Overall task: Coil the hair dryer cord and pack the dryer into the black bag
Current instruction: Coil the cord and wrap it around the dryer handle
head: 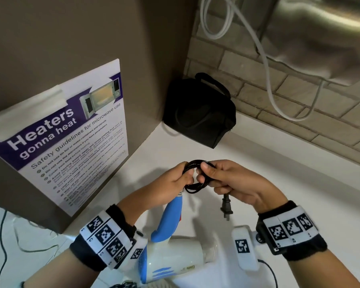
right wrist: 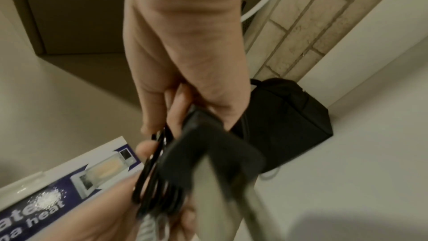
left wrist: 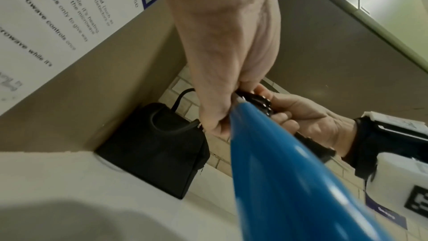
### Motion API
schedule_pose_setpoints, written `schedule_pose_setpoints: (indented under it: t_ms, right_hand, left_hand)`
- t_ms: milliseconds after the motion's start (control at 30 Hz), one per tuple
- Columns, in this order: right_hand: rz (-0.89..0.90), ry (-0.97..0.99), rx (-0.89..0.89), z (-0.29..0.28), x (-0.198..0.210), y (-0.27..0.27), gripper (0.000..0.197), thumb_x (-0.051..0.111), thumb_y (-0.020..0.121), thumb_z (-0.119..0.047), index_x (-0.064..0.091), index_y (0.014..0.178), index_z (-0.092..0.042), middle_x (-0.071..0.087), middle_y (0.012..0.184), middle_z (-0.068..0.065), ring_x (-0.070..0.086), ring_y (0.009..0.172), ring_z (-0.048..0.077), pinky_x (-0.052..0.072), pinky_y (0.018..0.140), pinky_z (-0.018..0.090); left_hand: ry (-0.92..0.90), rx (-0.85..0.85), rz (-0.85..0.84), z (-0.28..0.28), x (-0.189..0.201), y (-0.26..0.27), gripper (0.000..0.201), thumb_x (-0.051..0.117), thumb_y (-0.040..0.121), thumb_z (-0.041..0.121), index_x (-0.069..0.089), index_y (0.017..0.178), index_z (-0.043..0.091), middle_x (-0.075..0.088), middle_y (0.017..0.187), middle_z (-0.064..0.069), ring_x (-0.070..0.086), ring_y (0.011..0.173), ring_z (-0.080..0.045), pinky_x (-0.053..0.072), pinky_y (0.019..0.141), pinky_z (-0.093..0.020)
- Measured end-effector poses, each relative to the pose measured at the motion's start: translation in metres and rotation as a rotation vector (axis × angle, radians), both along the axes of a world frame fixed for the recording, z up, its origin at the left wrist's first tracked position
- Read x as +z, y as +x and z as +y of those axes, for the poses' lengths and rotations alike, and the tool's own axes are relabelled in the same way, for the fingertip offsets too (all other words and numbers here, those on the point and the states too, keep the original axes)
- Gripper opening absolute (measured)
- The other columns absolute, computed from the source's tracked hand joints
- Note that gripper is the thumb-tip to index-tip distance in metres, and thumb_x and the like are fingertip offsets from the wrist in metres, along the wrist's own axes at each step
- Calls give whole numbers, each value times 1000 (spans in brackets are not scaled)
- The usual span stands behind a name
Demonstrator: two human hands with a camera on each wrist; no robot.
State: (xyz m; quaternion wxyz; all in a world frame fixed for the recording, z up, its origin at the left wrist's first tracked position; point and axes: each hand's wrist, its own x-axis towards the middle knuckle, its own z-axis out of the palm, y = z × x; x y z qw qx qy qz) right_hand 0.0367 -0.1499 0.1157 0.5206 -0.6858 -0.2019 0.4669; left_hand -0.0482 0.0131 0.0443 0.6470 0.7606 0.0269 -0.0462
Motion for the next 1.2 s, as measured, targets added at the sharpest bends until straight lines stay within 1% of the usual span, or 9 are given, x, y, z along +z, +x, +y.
schedule_pose_setpoints:
  t_ms: [133, 233, 367, 533, 733, 833, 933, 1067, 1200]
  right_hand:
    - [102, 6, -117, 3, 0, -1, 35, 44, 91, -46, 53, 80, -14, 44, 65, -5, 21, 49, 5, 20, 42, 14]
    - [272, 108, -280, 5, -8, -5, 34, 45, 94, -43, 51, 74, -16, 41, 64, -5, 19, 48, 6, 21, 43, 15]
    - [341, 169, -351, 8, -16, -9, 31, 44, 97, -36, 49, 75, -15, 43, 65, -4, 22, 47, 5, 21, 44, 17]
    - [195, 26, -223, 4, -13, -5, 32, 45, 97, -38, 58, 82, -13, 53, 73, -1, 24, 51, 8, 24, 47, 19]
    - [-82, -138, -170, 10, -11, -4, 37, 36, 100, -39, 59, 88, -13, 51, 70, -5, 28, 45, 4, 28, 49, 17]
    - [31, -67, -212, 12, -16, -5, 35, 36, 102, -35, 51, 77, -14, 47, 69, -2, 22, 51, 9, 25, 49, 18]
    - [126, -31, -250, 13, -20, -5, 34, 38, 101, -33, 49, 75, -15, 46, 66, -2, 21, 53, 10, 24, 50, 20]
    - [110, -29, -237, 9, -20, -1, 32, 38, 101, -32, 51, 77, -15, 49, 68, -2, 25, 51, 10, 27, 51, 22]
    - [-171, -109, -117, 6, -20, -2, 37, 37, 100, -39, 58, 96, -10, 44, 72, -6, 30, 56, 8, 32, 57, 21]
  left_hand:
    - [-91, -57, 29, 0, 4, 1, 45, 40, 89, 50, 53, 119, 19, 66, 107, -5, 58, 98, -15, 46, 96, -38]
    - [-246, -34, 30, 5, 1, -5, 21, 50, 93, 36, 54, 100, 17, 56, 85, 5, 51, 80, -20, 50, 72, -23]
    - [-166, 77, 51, -1, -3, -12, 22, 46, 98, 31, 49, 102, 9, 49, 81, -5, 51, 68, -23, 51, 68, -50]
    - [90, 124, -15, -9, -3, -11, 14, 36, 101, 20, 44, 89, 17, 52, 71, -1, 49, 56, 1, 41, 58, -11]
    - [160, 94, 85, -10, -1, -4, 15, 35, 99, 19, 40, 94, 6, 51, 80, -7, 49, 64, -12, 41, 62, -24]
    - [207, 122, 65, -11, -3, -1, 13, 36, 98, 16, 40, 99, 3, 45, 93, -8, 52, 72, -18, 47, 71, -36]
    - [219, 159, 31, -11, -4, 0, 18, 35, 100, 19, 42, 100, 3, 50, 81, -7, 52, 69, -18, 49, 71, -39]
    - [253, 148, 3, -12, -5, 1, 22, 33, 102, 27, 42, 93, 8, 56, 68, 1, 56, 62, -15, 46, 61, -24]
    - [241, 113, 50, -12, -4, 2, 27, 30, 102, 29, 46, 103, 8, 60, 75, 6, 57, 61, -12, 44, 56, -14]
